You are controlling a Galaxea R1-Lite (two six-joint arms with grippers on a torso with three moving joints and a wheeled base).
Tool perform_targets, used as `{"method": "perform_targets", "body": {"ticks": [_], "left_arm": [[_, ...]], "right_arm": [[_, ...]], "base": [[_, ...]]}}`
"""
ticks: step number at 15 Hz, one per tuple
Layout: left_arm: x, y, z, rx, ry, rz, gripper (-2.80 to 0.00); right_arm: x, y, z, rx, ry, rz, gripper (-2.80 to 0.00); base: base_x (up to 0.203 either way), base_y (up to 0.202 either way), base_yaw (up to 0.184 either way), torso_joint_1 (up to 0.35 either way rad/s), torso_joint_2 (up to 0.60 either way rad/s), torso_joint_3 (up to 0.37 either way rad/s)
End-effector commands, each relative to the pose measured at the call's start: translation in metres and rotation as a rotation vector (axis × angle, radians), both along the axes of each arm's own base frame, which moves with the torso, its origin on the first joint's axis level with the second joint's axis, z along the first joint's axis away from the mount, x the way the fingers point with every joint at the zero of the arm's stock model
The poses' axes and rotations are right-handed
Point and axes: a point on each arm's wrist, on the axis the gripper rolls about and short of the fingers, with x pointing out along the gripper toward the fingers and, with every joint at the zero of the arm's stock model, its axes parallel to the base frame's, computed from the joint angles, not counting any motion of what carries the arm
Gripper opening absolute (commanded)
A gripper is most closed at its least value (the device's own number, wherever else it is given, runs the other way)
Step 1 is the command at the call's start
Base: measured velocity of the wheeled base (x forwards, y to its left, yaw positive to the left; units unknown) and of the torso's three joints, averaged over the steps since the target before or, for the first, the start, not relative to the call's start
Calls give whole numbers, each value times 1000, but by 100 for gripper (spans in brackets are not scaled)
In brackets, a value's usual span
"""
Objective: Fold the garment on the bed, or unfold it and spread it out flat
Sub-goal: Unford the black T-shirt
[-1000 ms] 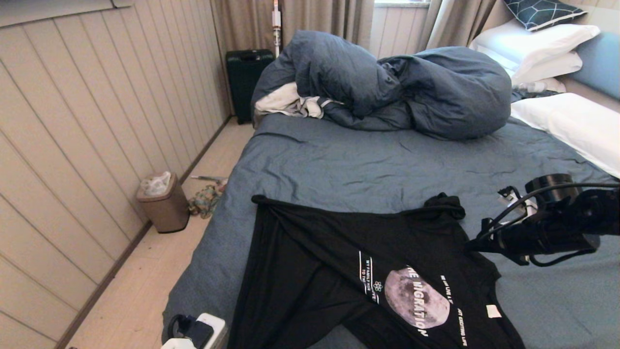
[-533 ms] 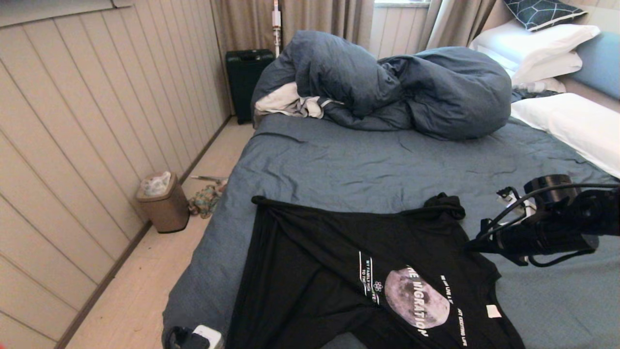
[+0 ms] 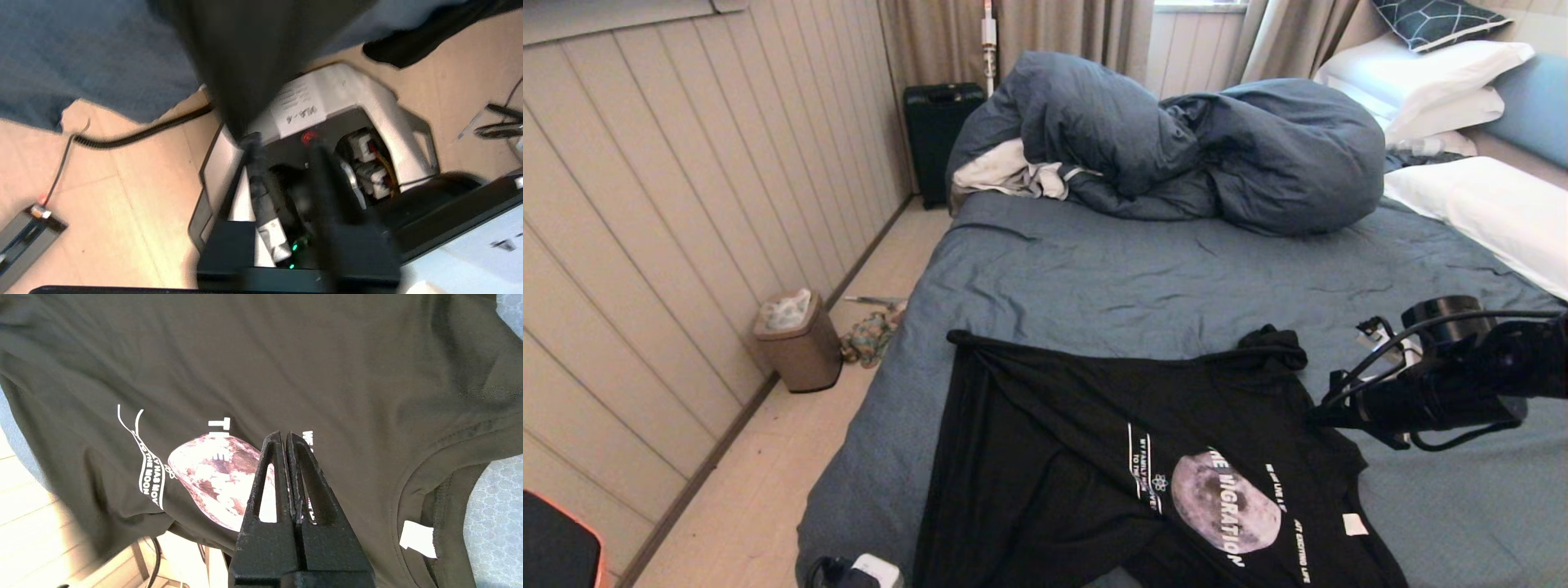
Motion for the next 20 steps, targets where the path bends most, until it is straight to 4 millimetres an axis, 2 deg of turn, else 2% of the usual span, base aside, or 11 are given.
{"method": "perform_targets", "body": {"ticks": [1, 4, 6, 10, 15, 16, 20], "left_arm": [[1, -2, 0, -17, -11, 3, 0], [5, -7, 3, -69, -51, 2, 0], [15, -10, 10, -110, -99, 26, 0], [76, -27, 37, -186, -244, 142, 0], [127, -46, 93, -224, -208, 154, 0], [132, -47, 97, -210, -164, 153, -280], [139, -41, 92, -225, -67, 132, -280]], "right_arm": [[0, 0, 0, 3, 1, 1, -280], [0, 0, -1, 4, 3, 2, -280], [0, 0, -1, 4, 1, 1, -280], [-1, 0, 4, 4, -12, -1, -280], [-4, -2, 12, -3, -37, -9, -280], [-6, -2, 16, -6, -46, -10, -280], [-11, 0, 17, -28, -52, 11, -280]], "base": [[0, 0, 0, 0, 0, 0], [0, 0, 0, 0, 0, 0], [0, 0, 0, 0, 0, 0], [0, 0, 0, 0, 0, 0], [0, 0, 0, 0, 0, 0], [0, 0, 0, 0, 0, 0], [0, 0, 0, 0, 0, 0]]}}
